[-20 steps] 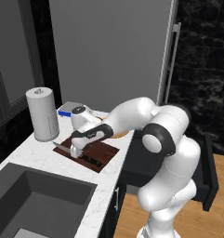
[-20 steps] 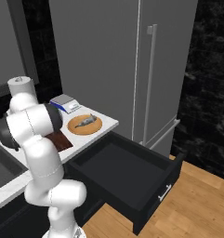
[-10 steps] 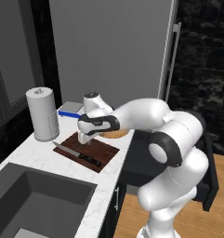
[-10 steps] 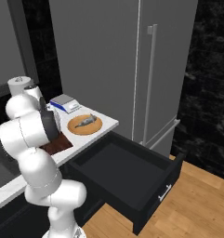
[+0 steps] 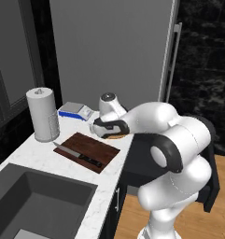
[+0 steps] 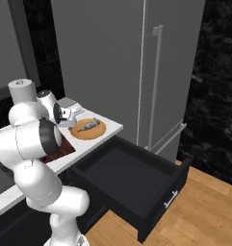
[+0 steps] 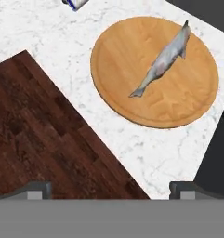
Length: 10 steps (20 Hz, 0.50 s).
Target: Pick up the knife from the drawer and place it on the cutting board. Then place the meat from the plate to the cutting board.
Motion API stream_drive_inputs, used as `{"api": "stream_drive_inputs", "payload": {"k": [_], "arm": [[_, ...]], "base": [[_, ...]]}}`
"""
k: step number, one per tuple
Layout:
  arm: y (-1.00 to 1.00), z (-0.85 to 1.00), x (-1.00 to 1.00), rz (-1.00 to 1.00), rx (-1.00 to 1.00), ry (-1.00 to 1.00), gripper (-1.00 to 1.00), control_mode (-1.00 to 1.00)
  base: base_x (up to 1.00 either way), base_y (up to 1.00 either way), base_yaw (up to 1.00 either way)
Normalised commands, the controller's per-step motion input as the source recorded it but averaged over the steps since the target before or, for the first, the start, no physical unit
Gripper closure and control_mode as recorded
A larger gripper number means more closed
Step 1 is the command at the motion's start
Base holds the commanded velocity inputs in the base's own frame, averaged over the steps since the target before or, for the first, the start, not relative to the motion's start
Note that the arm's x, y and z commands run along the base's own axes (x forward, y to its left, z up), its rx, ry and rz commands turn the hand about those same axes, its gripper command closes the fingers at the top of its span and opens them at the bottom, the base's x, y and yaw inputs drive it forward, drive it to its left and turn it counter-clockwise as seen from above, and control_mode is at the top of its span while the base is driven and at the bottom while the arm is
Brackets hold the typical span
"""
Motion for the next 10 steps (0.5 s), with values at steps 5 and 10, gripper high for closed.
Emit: {"api": "stream_drive_inputs", "payload": {"k": [5, 10], "arm": [[-0.40, 0.65, 0.54, -0.40, 0.22, 0.07, -1.00, -1.00], [-0.42, 0.70, 0.58, -0.32, 0.24, 0.20, -1.00, -1.00]], "base": [[0.00, 0.00, 0.00], [0.00, 0.00, 0.00]]}}
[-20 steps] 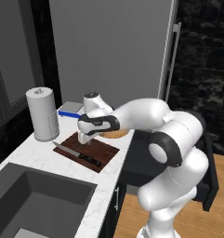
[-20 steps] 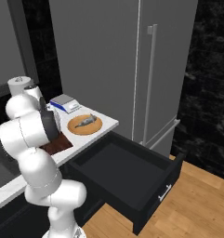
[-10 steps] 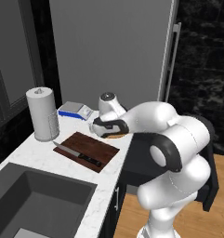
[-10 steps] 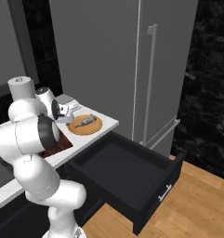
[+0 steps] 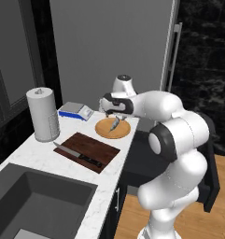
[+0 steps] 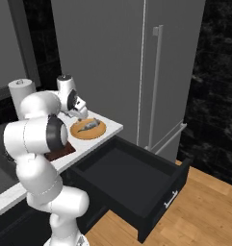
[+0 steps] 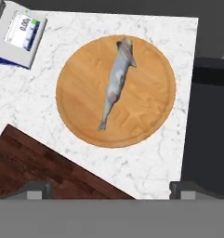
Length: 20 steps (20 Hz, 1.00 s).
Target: Pick up the knife from the drawer and place it on the cutting board. Then place the meat from the plate to the cutting board.
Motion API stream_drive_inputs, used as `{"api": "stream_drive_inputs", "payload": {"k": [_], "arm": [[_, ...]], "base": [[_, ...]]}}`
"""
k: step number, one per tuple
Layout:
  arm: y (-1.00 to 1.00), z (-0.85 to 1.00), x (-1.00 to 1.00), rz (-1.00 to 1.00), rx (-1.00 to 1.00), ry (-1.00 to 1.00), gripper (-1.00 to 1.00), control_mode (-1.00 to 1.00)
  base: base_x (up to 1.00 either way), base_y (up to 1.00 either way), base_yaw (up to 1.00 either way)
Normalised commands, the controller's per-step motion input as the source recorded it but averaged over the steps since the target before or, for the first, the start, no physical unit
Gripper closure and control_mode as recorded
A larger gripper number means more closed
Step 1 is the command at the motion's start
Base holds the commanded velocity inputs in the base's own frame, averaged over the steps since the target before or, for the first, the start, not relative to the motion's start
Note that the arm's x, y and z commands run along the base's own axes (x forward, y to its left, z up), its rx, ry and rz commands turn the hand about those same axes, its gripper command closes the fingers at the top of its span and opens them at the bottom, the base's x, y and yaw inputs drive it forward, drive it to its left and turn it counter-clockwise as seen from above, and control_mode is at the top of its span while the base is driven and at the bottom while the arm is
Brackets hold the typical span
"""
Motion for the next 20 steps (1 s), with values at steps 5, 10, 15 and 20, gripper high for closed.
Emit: {"api": "stream_drive_inputs", "payload": {"k": [5, 10, 15, 20], "arm": [[-0.05, -0.21, 0.40, -0.01, 0.00, -0.02, -1.00, -1.00], [-0.02, -0.53, 0.22, -0.01, 0.00, -0.17, -1.00, -1.00], [-0.20, -0.32, 0.44, 0.00, 0.00, 0.00, -1.00, -1.00], [-0.03, -0.05, 0.52, 0.00, 0.00, 0.01, -1.00, -1.00]], "base": [[0.00, 0.00, 0.00], [0.00, 0.00, 0.00], [0.00, 0.00, 0.00], [0.00, 0.00, 0.00]]}}
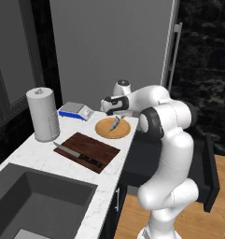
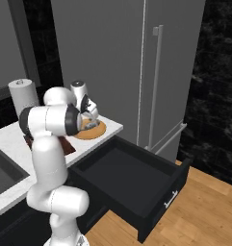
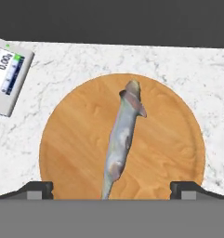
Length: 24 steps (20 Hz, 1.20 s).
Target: Pick up the knife from the drawer and place it on the cutting board. Then place the meat from the plate to the cutting board.
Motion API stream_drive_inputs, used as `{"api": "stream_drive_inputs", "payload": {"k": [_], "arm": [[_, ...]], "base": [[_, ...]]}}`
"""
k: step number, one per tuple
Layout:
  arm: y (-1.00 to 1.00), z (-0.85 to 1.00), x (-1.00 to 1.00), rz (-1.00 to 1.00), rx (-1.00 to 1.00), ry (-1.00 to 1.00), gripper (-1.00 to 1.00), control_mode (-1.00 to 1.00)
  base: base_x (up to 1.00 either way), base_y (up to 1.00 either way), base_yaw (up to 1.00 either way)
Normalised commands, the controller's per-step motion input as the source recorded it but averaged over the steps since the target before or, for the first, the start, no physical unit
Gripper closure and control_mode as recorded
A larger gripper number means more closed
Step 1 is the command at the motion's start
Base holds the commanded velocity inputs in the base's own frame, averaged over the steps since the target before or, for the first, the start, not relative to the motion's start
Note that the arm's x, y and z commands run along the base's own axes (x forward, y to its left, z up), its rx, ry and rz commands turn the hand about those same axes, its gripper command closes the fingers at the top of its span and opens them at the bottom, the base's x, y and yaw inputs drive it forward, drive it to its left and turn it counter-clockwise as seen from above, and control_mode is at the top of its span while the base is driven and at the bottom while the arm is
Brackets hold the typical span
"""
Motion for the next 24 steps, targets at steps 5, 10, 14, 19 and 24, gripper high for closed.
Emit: {"api": "stream_drive_inputs", "payload": {"k": [5, 10, 14, 19, 24], "arm": [[-0.01, -0.20, 0.33, 0.00, 0.00, 0.07, -1.00, -1.00], [-0.11, -0.19, 0.01, 0.00, 0.00, 0.10, -1.00, -1.00], [-0.24, -0.02, -0.45, -0.03, 0.00, 0.01, -1.00, -1.00], [-0.16, -0.12, -0.28, -0.02, 0.00, 0.01, -1.00, -1.00], [0.04, -0.14, 0.03, 0.00, 0.00, 0.01, -1.00, -1.00]], "base": [[0.00, 0.00, 0.00], [0.00, 0.00, 0.00], [0.00, 0.00, 0.00], [0.00, 0.00, 0.00], [0.00, 0.00, 0.00]]}}
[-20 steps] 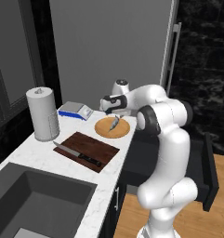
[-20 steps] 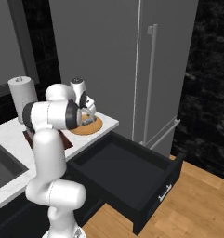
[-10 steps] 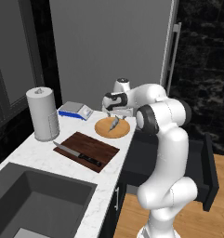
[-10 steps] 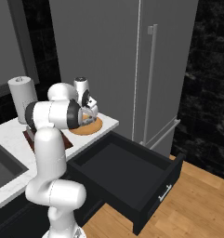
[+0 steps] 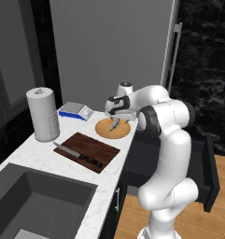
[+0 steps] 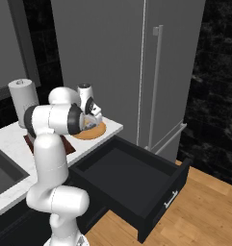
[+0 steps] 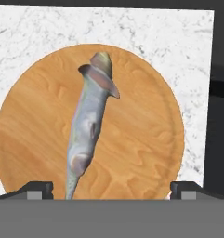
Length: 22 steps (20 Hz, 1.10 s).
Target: Pick up the knife from the drawer and place it on the cutting board. Then place the meat from the plate to the cutting board.
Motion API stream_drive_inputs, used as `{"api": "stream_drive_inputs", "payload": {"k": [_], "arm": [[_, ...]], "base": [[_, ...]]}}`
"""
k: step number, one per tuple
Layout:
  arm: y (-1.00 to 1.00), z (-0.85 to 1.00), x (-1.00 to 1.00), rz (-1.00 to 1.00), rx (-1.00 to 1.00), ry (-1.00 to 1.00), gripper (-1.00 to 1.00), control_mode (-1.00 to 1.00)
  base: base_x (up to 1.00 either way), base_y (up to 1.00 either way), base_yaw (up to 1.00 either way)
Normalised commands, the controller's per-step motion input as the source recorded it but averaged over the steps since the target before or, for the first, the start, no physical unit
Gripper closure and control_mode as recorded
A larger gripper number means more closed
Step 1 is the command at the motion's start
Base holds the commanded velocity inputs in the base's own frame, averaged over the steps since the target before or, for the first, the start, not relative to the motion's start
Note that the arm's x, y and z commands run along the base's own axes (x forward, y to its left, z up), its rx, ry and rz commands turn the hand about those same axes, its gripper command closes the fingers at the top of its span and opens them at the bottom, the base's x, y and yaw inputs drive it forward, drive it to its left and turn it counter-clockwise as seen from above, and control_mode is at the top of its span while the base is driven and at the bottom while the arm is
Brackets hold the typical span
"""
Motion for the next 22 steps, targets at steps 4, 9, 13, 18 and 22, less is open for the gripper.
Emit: {"api": "stream_drive_inputs", "payload": {"k": [4, 9, 13, 18, 22], "arm": [[0.18, -0.22, 0.12, 0.00, 0.00, 0.00, -1.00, -1.00], [0.09, -0.18, 0.05, 0.00, 0.00, 0.00, -1.00, -1.00], [0.00, -0.20, 0.01, 0.00, 0.00, 0.00, -1.00, -1.00], [0.00, -0.06, 0.16, 0.00, 0.00, 0.01, -1.00, -1.00], [0.00, 0.00, 0.23, 0.00, 0.00, 0.00, -1.00, -1.00]], "base": [[0.00, 0.00, 0.00], [0.00, 0.00, 0.00], [0.00, 0.00, 0.00], [0.00, 0.00, 0.00], [0.00, 0.00, 0.00]]}}
